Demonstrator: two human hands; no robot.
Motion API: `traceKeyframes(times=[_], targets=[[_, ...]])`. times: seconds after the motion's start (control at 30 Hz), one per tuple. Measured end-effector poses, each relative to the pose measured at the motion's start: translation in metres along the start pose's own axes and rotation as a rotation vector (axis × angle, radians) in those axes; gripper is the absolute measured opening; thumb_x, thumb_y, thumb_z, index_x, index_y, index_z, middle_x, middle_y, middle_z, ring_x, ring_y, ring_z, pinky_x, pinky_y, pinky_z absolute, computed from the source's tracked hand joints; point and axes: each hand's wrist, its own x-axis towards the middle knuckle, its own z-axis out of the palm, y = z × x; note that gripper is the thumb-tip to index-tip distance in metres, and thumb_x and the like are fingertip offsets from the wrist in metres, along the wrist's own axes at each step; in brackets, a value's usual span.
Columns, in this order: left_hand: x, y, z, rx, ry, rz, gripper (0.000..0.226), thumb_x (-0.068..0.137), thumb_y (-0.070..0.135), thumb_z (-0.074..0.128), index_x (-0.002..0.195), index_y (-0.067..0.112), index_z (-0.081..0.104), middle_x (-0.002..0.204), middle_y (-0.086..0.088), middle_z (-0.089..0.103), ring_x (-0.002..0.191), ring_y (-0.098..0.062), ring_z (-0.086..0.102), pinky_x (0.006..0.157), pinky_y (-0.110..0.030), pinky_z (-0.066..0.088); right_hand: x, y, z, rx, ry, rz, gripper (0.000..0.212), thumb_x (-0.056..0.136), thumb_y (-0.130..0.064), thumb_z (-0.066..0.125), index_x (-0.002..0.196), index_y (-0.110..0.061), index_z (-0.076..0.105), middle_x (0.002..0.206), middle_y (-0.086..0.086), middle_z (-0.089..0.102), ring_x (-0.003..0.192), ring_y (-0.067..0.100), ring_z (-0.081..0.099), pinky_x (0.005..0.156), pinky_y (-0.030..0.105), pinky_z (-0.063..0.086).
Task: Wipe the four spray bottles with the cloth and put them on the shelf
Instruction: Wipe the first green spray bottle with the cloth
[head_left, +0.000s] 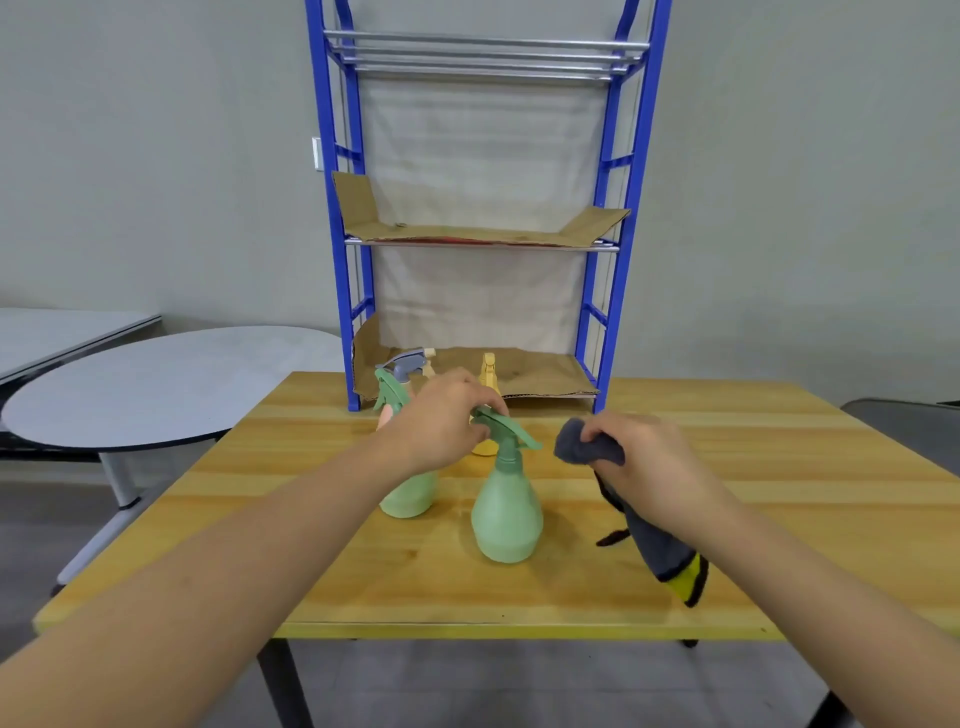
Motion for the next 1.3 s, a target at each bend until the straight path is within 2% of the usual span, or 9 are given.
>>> traceKeyframes(times=[0.1, 0.2, 0.33, 0.5, 0.7, 0.9, 1.07, 1.2, 1.3], targets=[[0.002, 0.0, 0.0, 0.042, 0.018, 0.006, 0.032, 0.093, 0.02, 0.068, 0.122, 0.032, 0.072, 0.115, 0.005, 0.043, 0.102, -0.013, 0.052, 0.088, -0.024, 0.042, -0.02, -0.007, 0.012, 0.029, -0.069, -0.068, 0.028, 0.076, -0.008, 0.068, 0.091, -0.028, 0.056, 0.082, -0.014, 0.055, 0.077, 0.009, 0.046, 0.066, 0.03, 0.043], [-0.001, 0.006, -0.003, -0.036, 0.036, 0.03, 0.024, 0.095, 0.031, 0.063, 0.114, 0.03, 0.077, 0.114, 0.006, 0.049, 0.091, -0.002, 0.052, 0.076, -0.012, 0.037, -0.035, -0.009, 0.029, 0.05, -0.173, -0.156, 0.03, 0.082, -0.011, 0.062, 0.087, -0.036, 0.045, 0.081, -0.021, 0.05, 0.081, 0.007, 0.041, 0.068, 0.03, 0.043], [-0.001, 0.014, 0.001, -0.078, 0.029, 0.043, 0.024, 0.088, 0.045, 0.073, 0.106, 0.03, 0.078, 0.12, 0.006, 0.053, 0.081, 0.003, 0.054, 0.07, 0.0, 0.035, -0.049, -0.022, 0.046, 0.045, -0.256, -0.258, 0.029, 0.086, -0.014, 0.062, 0.1, -0.034, 0.049, 0.104, -0.026, 0.053, 0.096, 0.003, 0.04, 0.079, 0.026, 0.044], [0.0, 0.014, 0.001, -0.207, -0.014, -0.007, 0.046, 0.089, 0.03, 0.075, 0.132, 0.036, 0.063, 0.122, 0.011, 0.058, 0.092, -0.006, 0.067, 0.082, -0.022, 0.053, -0.049, -0.035, 0.047, 0.026, -0.158, -0.274, 0.057, 0.079, -0.013, 0.074, 0.126, -0.03, 0.047, 0.114, -0.021, 0.054, 0.107, 0.006, 0.047, 0.082, 0.018, 0.043], [0.005, 0.003, 0.0, -0.333, -0.058, -0.104, 0.022, 0.083, 0.031, 0.082, 0.103, 0.022, 0.078, 0.092, 0.006, 0.078, 0.089, -0.009, 0.073, 0.089, -0.038, 0.06, -0.031, -0.046, 0.062, 0.094, 0.13, -0.299, 0.05, 0.074, -0.003, 0.078, 0.12, -0.015, 0.059, 0.123, -0.002, 0.054, 0.113, 0.019, 0.054, 0.094, 0.029, 0.047], [0.004, 0.001, 0.0, -0.346, -0.075, -0.084, 0.014, 0.089, 0.024, 0.077, 0.102, 0.022, 0.08, 0.091, 0.009, 0.078, 0.088, -0.007, 0.073, 0.086, -0.035, 0.061, -0.051, -0.043, 0.091, -0.186, -0.232, -0.659, 0.034, 0.076, -0.005, 0.07, 0.107, -0.017, 0.063, 0.112, -0.003, 0.059, 0.097, 0.021, 0.052, 0.08, 0.032, 0.051], [0.008, -0.001, 0.0, -0.317, -0.102, -0.03, 0.02, 0.09, 0.023, 0.076, 0.11, 0.023, 0.079, 0.095, 0.011, 0.077, 0.088, -0.002, 0.071, 0.087, -0.03, 0.06, -0.024, -0.041, 0.071, -0.072, 0.201, -0.422, 0.03, 0.084, -0.001, 0.065, 0.113, -0.007, 0.066, 0.121, 0.006, 0.062, 0.106, 0.027, 0.055, 0.094, 0.034, 0.047], [0.011, 0.001, -0.003, -0.336, -0.129, -0.055, 0.022, 0.089, 0.024, 0.077, 0.111, 0.023, 0.078, 0.095, 0.011, 0.077, 0.091, -0.003, 0.072, 0.092, -0.033, 0.059, -0.047, -0.054, 0.096, -0.313, -0.263, -0.667, 0.023, 0.084, -0.005, 0.051, 0.103, -0.014, 0.058, 0.112, 0.001, 0.057, 0.094, 0.023, 0.048, 0.076, 0.037, 0.05], [0.012, 0.001, -0.003, -0.335, -0.124, -0.066, 0.022, 0.088, 0.026, 0.078, 0.11, 0.024, 0.079, 0.093, 0.011, 0.078, 0.091, -0.005, 0.072, 0.092, -0.035, 0.059, -0.032, -0.056, 0.087, -0.279, -0.189, -0.613, 0.027, 0.079, -0.004, 0.063, 0.104, -0.013, 0.061, 0.112, 0.001, 0.059, 0.096, 0.023, 0.051, 0.082, 0.034, 0.049]])
